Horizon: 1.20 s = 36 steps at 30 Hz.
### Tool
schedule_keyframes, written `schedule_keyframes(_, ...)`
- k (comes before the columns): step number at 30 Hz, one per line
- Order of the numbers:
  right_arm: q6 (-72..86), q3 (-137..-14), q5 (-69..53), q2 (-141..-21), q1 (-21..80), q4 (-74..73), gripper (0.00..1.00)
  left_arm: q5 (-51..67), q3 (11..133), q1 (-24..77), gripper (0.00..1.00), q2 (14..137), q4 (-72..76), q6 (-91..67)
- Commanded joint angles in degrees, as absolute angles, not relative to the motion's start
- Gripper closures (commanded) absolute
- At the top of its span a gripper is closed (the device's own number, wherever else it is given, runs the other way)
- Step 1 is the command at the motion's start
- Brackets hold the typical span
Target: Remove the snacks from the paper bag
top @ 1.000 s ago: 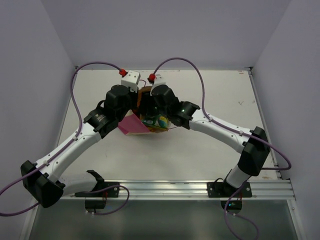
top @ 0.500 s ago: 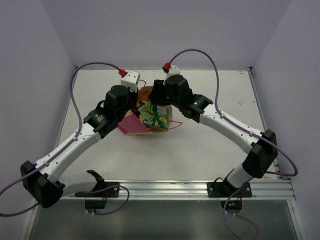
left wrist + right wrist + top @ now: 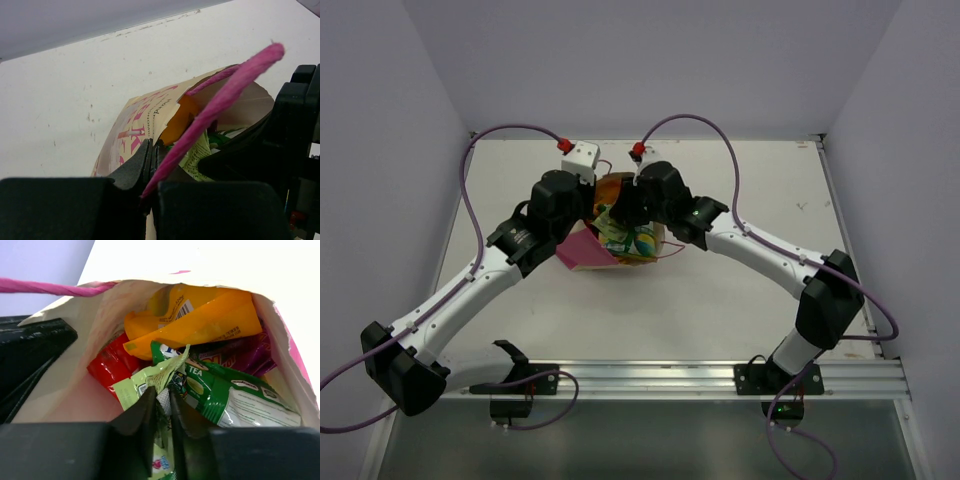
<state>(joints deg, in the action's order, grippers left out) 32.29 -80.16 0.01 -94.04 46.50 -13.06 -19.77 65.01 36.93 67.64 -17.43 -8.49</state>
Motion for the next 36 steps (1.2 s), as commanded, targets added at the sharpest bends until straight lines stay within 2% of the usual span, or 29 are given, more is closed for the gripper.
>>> schedule_keyframes(1, 31.29, -80.51, -0.09, -92.73, 46.76, -10.46, 0.85, -21.09, 65.30, 37.00, 1.00, 67.15, -16.61, -9.85)
schedule_keyframes(2, 30.77, -80.25, 1.57, -91.77, 46.76, -10.46, 0.94, -21.35, 65.22, 37.00, 1.00, 67.15, -16.70, -9.67)
schedule_keyframes(4, 29.97, -79.46, 3.07, -88.44, 46.58, -10.89, 1.00, -21.80, 65.13, 37.00, 1.00, 67.15, -16.79, -9.32)
schedule_keyframes(12, 29.27, -71.82, 9.30, -70.15, 40.09, -13.62, 1.00, -23.20, 65.30, 36.91, 1.00, 66.88, -16.17, -7.12)
schedule_keyframes(16, 31.46, -63.48, 8.72, -65.57, 28.52, -14.06, 1.00, -23.12, 64.95, 36.91, 1.00, 66.71, -16.00, -5.89)
schedule_keyframes(22, 33.31, -58.54, 3.97, -75.21, 16.81, -9.95, 1.00, -22.06, 63.29, 37.00, 1.00, 65.13, -14.07, -2.38)
schedule_keyframes(28, 33.05, -62.13, 0.79, -92.88, 15.47, -5.63, 1.00, -18.99, 61.79, 37.00, 1.00, 63.28, -12.13, -0.26)
schedule_keyframes(30, 33.66, -63.19, 0.62, -96.05, 15.47, -5.63, 0.96, -17.93, 60.74, 36.91, 1.00, 62.58, -11.34, 1.65)
schedule_keyframes(32, 34.10, -63.37, 0.53, -98.87, 15.38, -5.89, 0.87, -17.23, 60.03, 36.91, 1.00, 62.23, -11.25, 2.37)
schedule_keyframes(33, 33.93, -63.20, 1.22, -99.14, 15.38, -7.02, 0.76, -16.97, 59.94, 36.91, 1.00, 62.14, -11.25, 2.55)
schedule_keyframes(35, 32.71, -62.84, 2.19, -97.40, 15.47, -8.69, 0.62, -16.27, 59.94, 36.91, 1.00, 62.23, -11.25, 2.55)
schedule_keyframes(36, 31.91, -62.67, 3.15, -96.08, 15.47, -10.53, 0.50, -16.26, 60.03, 36.91, 1.00, 62.40, -11.25, 2.55)
